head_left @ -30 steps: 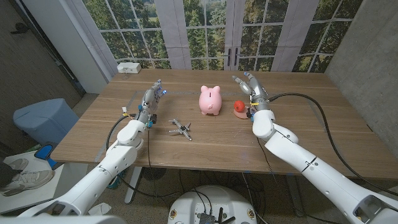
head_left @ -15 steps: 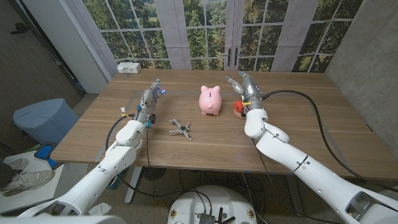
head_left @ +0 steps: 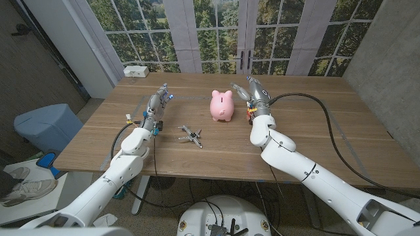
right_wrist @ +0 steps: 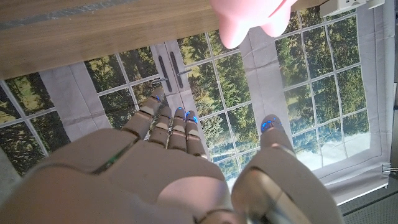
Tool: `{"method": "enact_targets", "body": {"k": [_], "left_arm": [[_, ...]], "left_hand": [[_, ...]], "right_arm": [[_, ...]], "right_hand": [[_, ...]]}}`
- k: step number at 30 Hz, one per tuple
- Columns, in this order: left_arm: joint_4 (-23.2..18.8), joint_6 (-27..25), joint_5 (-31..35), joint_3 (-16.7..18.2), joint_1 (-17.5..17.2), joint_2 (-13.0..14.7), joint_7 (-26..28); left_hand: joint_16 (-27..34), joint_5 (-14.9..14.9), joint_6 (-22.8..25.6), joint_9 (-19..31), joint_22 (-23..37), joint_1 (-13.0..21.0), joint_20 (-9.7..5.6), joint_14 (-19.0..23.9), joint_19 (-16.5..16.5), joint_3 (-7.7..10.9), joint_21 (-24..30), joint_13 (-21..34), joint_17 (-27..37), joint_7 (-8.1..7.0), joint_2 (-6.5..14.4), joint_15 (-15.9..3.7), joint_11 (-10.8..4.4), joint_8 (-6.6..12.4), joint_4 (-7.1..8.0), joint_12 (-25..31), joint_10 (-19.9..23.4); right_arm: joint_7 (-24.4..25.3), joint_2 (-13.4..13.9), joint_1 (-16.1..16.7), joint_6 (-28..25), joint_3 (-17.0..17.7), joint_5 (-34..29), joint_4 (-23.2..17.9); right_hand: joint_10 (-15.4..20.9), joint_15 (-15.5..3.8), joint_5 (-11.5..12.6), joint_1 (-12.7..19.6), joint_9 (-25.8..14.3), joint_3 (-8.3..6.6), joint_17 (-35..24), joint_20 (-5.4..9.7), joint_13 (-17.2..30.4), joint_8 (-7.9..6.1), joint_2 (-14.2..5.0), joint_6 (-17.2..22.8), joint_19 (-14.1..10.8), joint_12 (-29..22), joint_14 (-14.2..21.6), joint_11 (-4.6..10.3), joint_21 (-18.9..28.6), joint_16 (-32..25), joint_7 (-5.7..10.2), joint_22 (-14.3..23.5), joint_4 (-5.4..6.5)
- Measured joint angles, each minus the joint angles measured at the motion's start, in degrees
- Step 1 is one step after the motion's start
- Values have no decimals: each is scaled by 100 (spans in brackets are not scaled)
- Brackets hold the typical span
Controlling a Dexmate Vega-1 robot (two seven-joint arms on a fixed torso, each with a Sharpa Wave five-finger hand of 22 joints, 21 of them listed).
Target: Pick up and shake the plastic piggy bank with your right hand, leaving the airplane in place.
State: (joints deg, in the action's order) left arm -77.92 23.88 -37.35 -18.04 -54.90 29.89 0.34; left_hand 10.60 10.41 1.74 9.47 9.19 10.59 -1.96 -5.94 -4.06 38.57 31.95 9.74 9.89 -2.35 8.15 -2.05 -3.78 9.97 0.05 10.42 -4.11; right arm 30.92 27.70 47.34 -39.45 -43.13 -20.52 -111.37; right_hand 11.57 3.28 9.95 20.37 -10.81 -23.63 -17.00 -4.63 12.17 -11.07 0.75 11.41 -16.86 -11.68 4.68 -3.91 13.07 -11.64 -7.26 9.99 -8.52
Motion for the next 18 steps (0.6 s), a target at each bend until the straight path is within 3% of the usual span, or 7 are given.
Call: {"method": "enact_targets", "body": {"k": [18], "left_arm": [[55,112,-75,53,-44,16,-120]], "left_hand": [[0,0,0,0,0,0,1,0,41,0,-44,0,-3,0,0,0,0,0,0,0,0]], "right_arm": [[-392,-263,-425,-1178,-627,-326,-52]], "right_hand": [[-222,39,24,-38,1,118,27,-103,37,49,189,-255,104,47,-201,16,-43,22,11,29,6]]}}
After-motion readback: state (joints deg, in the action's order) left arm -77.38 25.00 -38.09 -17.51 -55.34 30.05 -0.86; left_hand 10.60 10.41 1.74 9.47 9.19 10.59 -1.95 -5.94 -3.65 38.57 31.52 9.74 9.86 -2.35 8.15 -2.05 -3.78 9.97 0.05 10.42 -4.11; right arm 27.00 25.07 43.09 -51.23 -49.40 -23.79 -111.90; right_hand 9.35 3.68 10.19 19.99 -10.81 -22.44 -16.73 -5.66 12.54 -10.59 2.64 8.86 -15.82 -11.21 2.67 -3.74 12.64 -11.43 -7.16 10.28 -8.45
